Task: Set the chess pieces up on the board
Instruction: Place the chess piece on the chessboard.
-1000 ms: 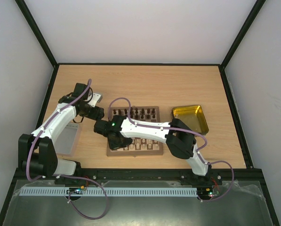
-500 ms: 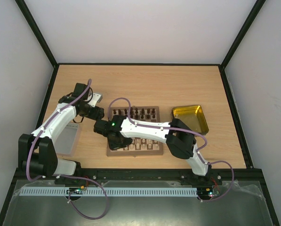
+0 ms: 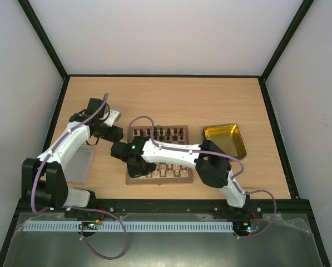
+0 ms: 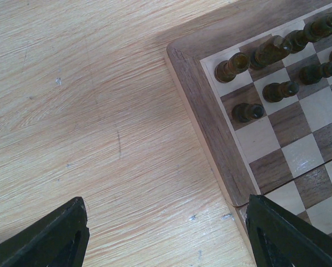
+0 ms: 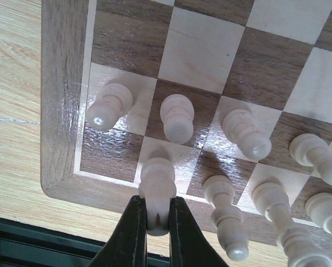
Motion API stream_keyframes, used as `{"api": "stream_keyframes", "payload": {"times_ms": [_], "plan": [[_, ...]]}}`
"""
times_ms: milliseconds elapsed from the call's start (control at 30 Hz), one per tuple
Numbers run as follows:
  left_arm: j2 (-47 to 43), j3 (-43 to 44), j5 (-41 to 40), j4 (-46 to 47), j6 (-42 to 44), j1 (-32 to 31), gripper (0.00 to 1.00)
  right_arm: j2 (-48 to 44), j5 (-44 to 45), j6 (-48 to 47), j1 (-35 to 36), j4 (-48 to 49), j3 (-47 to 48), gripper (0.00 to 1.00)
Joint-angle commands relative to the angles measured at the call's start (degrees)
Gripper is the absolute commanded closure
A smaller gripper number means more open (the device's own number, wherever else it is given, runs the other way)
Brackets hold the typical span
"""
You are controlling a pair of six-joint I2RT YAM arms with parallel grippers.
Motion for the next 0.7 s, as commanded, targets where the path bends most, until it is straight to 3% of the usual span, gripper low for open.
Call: {"api": "stream_keyframes", "payload": {"times_ms": [0, 667], "plan": [[0.19, -0.75, 0.55, -0.11, -0.1, 0.25, 0.22, 1.0, 0.17, -0.5, 0.12, -0.87, 0.34, 0.98], [-0.1, -0.8, 0.64, -0.02, -0.09, 0.25, 0.22, 1.71, 0.43, -0.14, 0.1, -2.05, 0.57, 0.98]]}}
